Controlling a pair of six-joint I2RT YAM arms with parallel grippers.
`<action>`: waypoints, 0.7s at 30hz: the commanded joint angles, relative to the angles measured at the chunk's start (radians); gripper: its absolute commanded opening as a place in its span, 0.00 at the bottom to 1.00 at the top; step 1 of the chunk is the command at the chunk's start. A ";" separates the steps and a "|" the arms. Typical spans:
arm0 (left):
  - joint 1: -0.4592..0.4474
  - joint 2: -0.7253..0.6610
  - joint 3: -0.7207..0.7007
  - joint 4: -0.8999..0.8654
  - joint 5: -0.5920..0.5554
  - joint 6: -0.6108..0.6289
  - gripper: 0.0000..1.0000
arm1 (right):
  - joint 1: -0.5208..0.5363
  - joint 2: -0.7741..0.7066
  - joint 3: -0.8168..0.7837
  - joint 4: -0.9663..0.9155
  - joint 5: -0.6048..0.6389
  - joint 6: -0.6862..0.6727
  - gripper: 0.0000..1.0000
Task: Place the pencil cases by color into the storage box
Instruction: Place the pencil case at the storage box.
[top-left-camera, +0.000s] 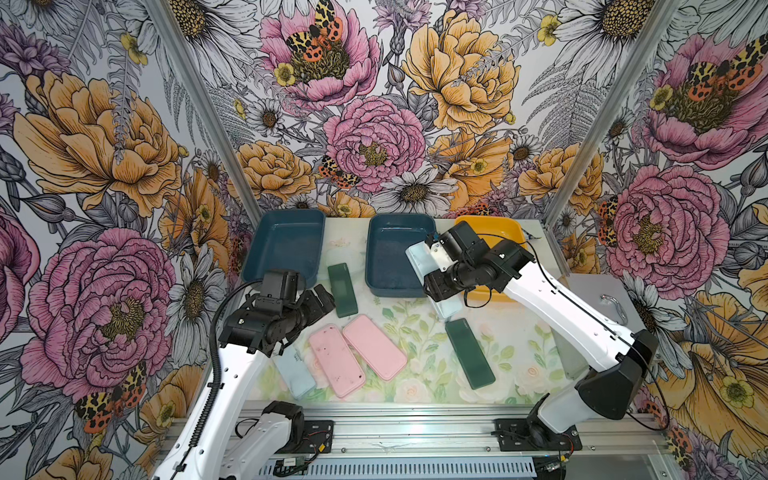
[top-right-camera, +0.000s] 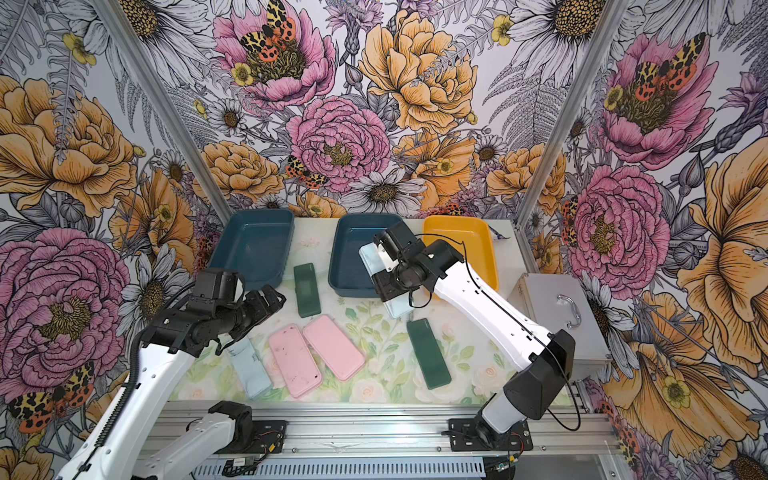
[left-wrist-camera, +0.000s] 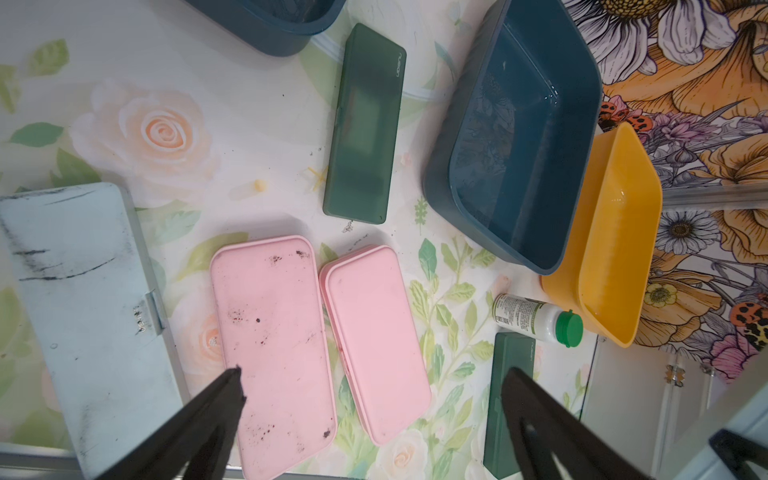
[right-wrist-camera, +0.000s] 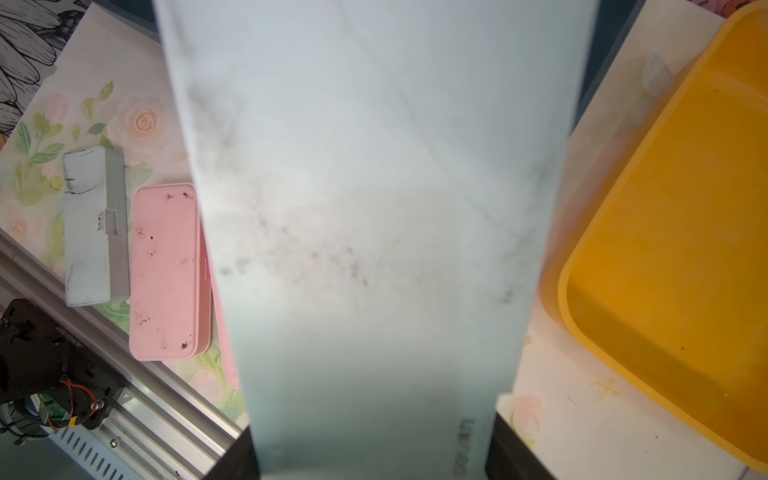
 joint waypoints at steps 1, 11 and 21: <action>0.014 0.036 0.029 0.055 -0.016 0.031 0.99 | -0.091 0.018 0.057 -0.017 0.013 -0.057 0.56; 0.013 0.218 0.085 0.136 0.045 0.020 0.99 | -0.403 0.126 0.109 -0.015 0.010 -0.069 0.51; -0.022 0.420 0.230 0.179 0.064 0.075 0.99 | -0.470 0.358 0.304 0.025 0.085 0.020 0.52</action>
